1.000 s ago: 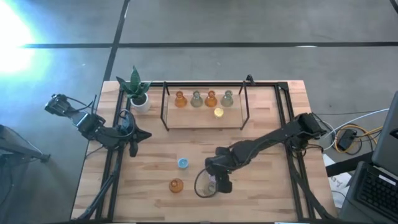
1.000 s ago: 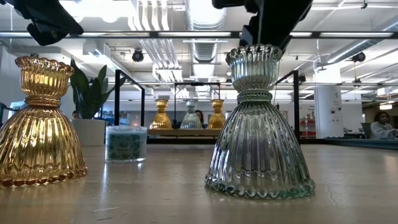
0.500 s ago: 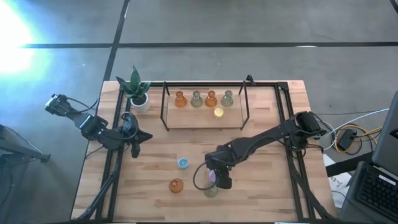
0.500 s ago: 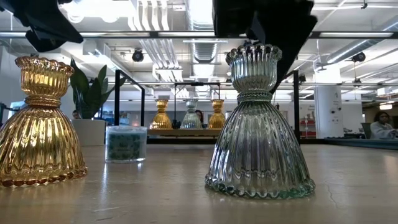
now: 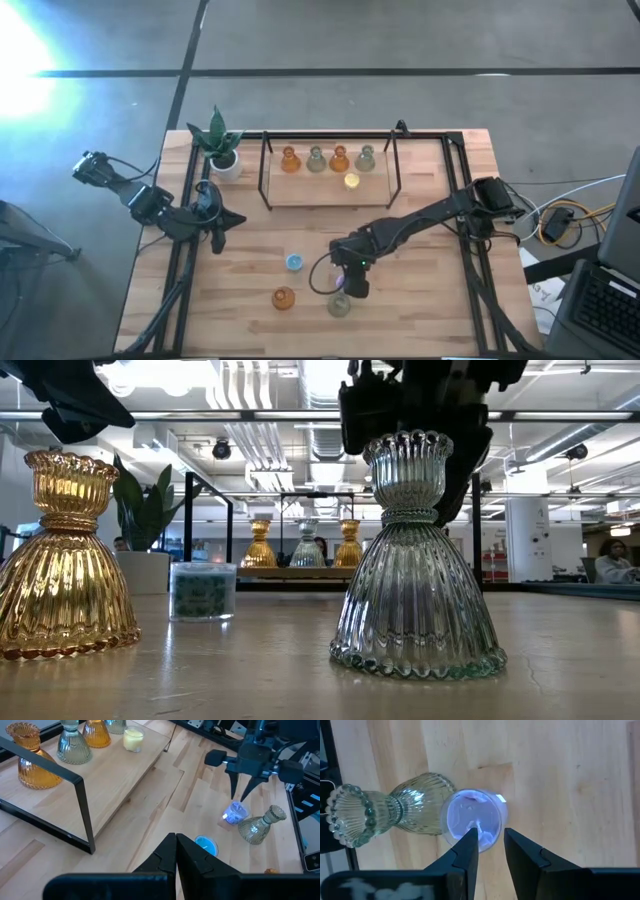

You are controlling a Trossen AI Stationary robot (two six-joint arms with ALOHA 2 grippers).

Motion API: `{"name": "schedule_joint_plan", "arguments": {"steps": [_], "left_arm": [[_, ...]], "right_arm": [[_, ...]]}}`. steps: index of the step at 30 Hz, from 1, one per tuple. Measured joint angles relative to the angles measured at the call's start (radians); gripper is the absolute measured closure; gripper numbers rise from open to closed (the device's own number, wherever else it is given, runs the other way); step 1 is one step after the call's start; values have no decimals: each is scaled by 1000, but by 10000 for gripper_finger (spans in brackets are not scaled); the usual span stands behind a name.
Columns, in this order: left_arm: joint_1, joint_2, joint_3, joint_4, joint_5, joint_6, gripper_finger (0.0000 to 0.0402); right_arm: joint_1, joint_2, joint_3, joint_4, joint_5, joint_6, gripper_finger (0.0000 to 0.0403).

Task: Pick & Place candle stick holders
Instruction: Put the purple candle on the shelf

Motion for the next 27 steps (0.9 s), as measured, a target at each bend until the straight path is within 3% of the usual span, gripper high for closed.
{"name": "schedule_joint_plan", "arguments": {"steps": [12, 27], "left_arm": [[0, 0, 0, -2, 0, 0, 390], [0, 0, 5, 20, 34, 9, 390]], "right_arm": [[-9, 0, -4, 15, -3, 1, 328], [1, -35, -14, 18, -49, 48, 307]]}}
